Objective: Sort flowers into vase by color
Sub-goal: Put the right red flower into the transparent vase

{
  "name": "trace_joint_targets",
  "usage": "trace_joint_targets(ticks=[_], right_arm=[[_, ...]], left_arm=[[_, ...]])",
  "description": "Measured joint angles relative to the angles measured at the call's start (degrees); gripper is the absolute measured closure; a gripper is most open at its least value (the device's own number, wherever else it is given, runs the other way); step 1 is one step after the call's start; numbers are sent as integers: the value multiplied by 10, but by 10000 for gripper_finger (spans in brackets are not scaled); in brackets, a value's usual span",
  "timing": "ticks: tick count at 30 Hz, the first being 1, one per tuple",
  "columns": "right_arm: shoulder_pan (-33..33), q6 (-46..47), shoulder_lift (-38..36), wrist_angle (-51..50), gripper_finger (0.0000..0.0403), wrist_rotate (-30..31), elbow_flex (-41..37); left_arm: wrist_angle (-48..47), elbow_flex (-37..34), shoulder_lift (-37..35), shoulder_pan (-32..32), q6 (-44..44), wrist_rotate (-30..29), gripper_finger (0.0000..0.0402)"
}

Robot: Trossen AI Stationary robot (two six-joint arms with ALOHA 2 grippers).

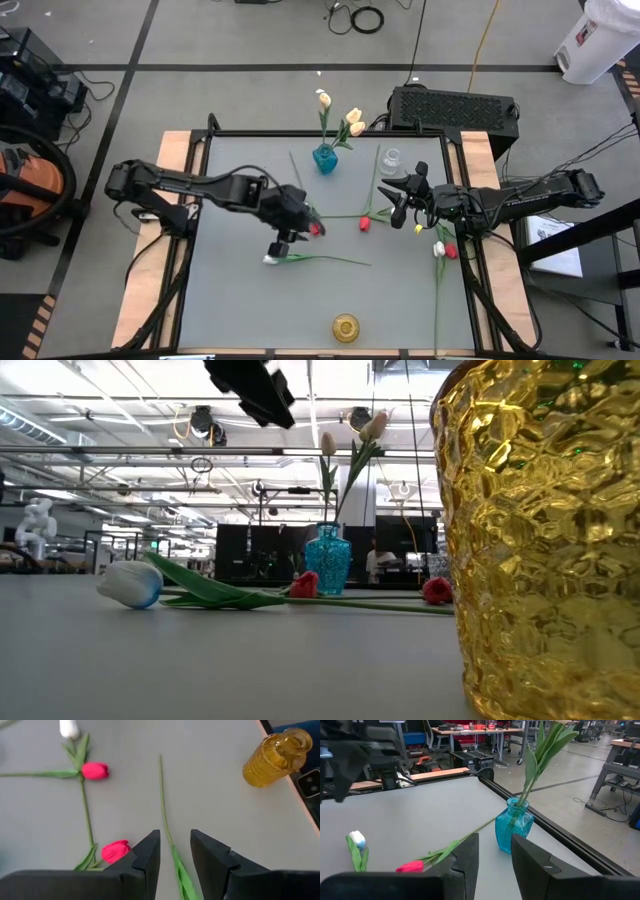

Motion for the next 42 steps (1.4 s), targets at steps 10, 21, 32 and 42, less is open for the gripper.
trace_joint_targets(ticks=[10, 21, 32, 42], right_arm=[[0, 0, 0, 0, 298, 0, 0], [0, 0, 0, 0, 298, 0, 0], [0, 6, 0, 4, 298, 0, 0], [1, -22, 0, -14, 298, -38, 0]], left_arm=[[18, -14, -130, -70, -46, -154, 288], [-9, -37, -318, -100, -2, -182, 288], [87, -194, -488, -100, 16, -183, 288], [281, -405, -567, -99, 14, -223, 288]])
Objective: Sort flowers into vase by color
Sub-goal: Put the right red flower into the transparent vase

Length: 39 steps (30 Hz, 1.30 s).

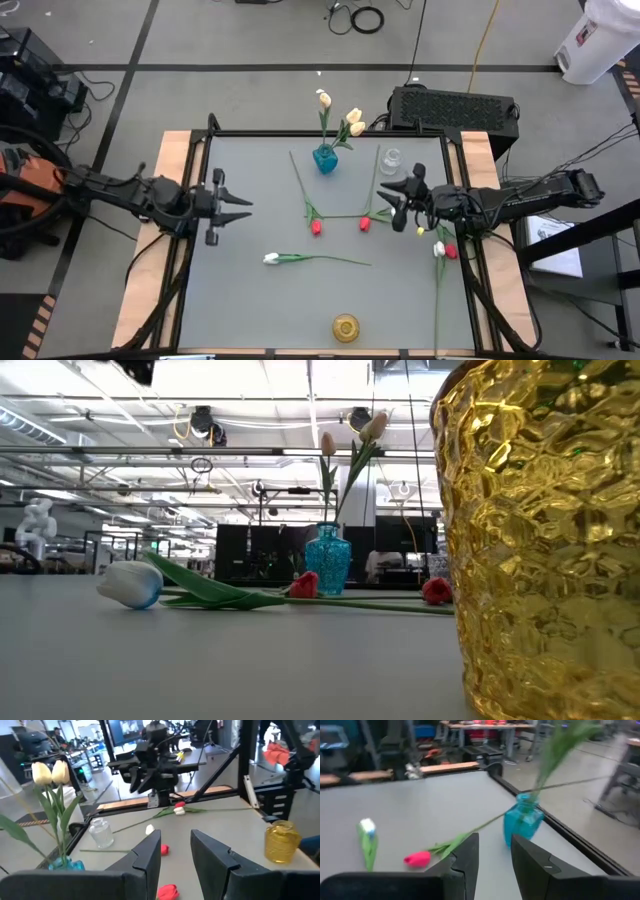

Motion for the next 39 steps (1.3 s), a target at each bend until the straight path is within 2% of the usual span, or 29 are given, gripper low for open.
trace_joint_targets(ticks=[7, 15, 19, 21, 26, 32, 39], right_arm=[[0, -9, -14, -7, 298, -39, 0], [0, -9, -110, -104, 298, -40, 40], [0, -8, -166, -188, 298, -40, 72], [0, -4, -191, -246, 298, -40, 93], [0, 39, -234, -394, 298, -39, 158], [0, 100, -253, -555, 298, -56, 211], [0, 179, -257, -678, 298, -70, 215]], left_arm=[[79, -85, -5, 0, -38, -20, 288], [129, -140, -7, 0, -61, -46, 288], [152, -158, -9, 0, -60, -46, 288], [193, -177, -8, 0, -54, -46, 288], [240, -210, -8, 0, -56, -41, 288], [239, -226, -8, 0, -61, -40, 288], [274, -261, -8, 0, -72, -54, 288]])
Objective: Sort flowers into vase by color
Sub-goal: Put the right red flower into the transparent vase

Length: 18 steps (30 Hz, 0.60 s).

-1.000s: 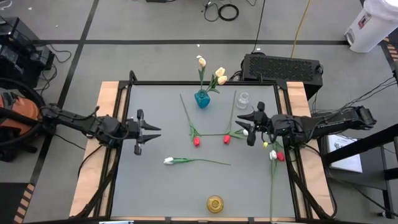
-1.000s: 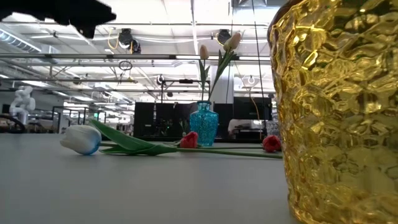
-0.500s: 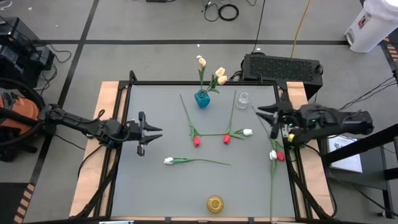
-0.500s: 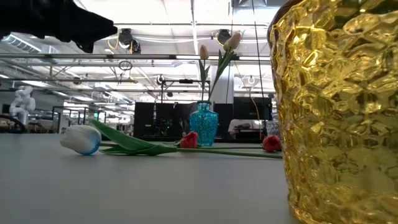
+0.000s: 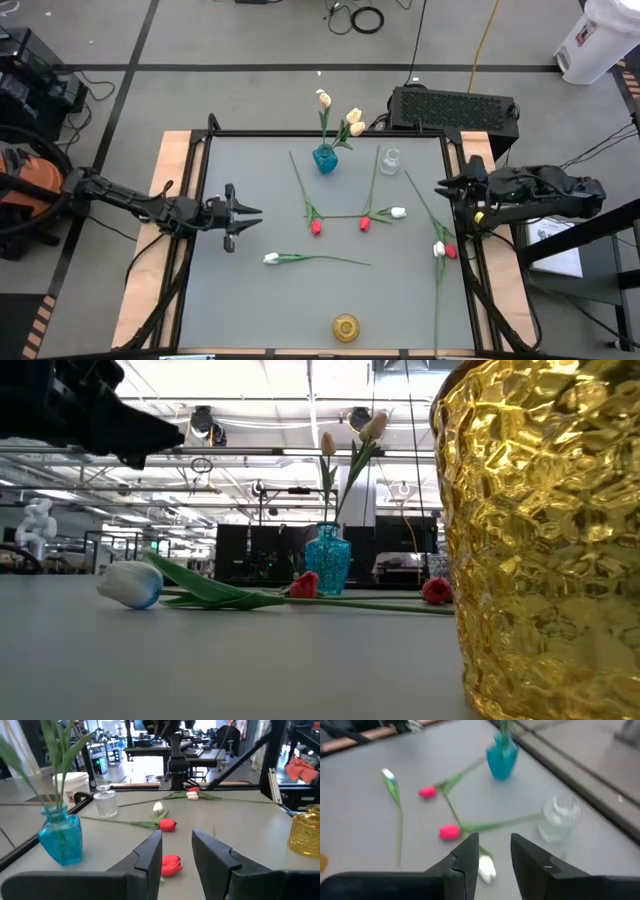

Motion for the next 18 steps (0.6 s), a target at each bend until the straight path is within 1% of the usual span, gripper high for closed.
trace_joint_targets(ticks=[6, 12, 18], right_arm=[[0, 108, 0, -74, 298, -2, 0], [0, 199, 0, -103, 298, -45, 0], [0, 268, 20, -130, 298, -55, 0]], left_arm=[[8, -21, 0, 0, -47, -4, 288], [8, -25, 0, 0, -49, -5, 288], [8, -25, 0, 0, -49, -5, 288]])
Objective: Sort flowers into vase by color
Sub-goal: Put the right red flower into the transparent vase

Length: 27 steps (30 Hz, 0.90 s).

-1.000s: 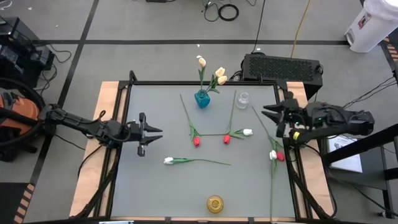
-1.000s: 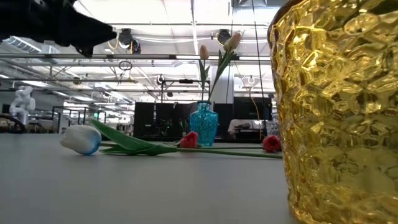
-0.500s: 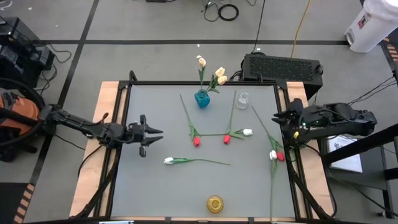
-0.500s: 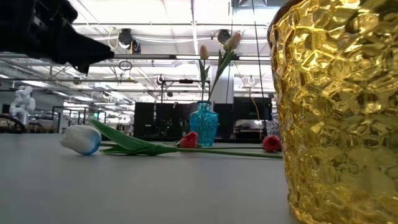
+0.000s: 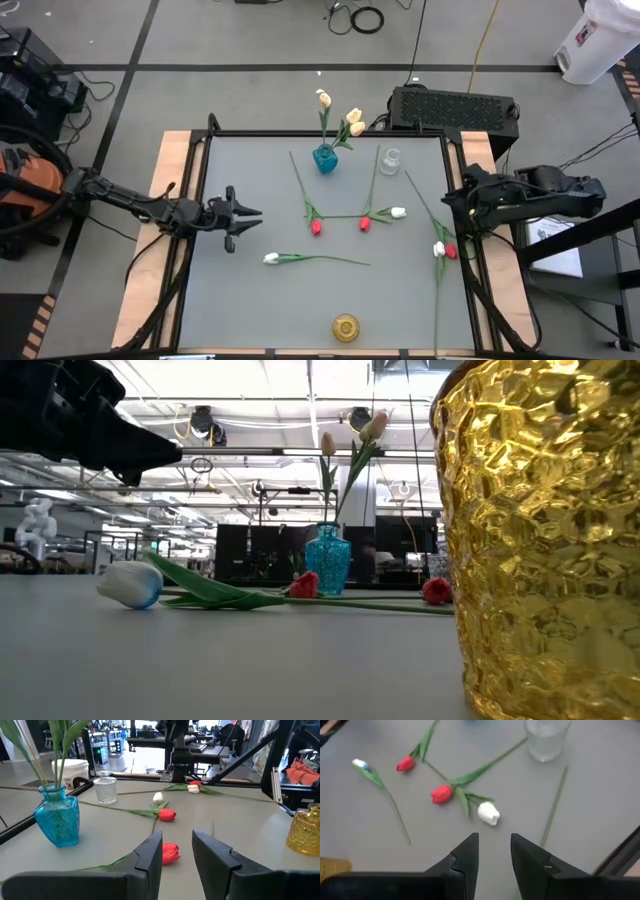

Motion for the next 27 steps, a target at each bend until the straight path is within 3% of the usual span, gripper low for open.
trace_joint_targets(ticks=[11, 27], right_arm=[[0, 86, 118, -20, 298, -21, 0], [0, 105, 328, -78, 298, -50, 0]], left_arm=[[0, 0, 0, 0, 1, 0, 288], [-5, 0, 0, 0, 1, 1, 288]])
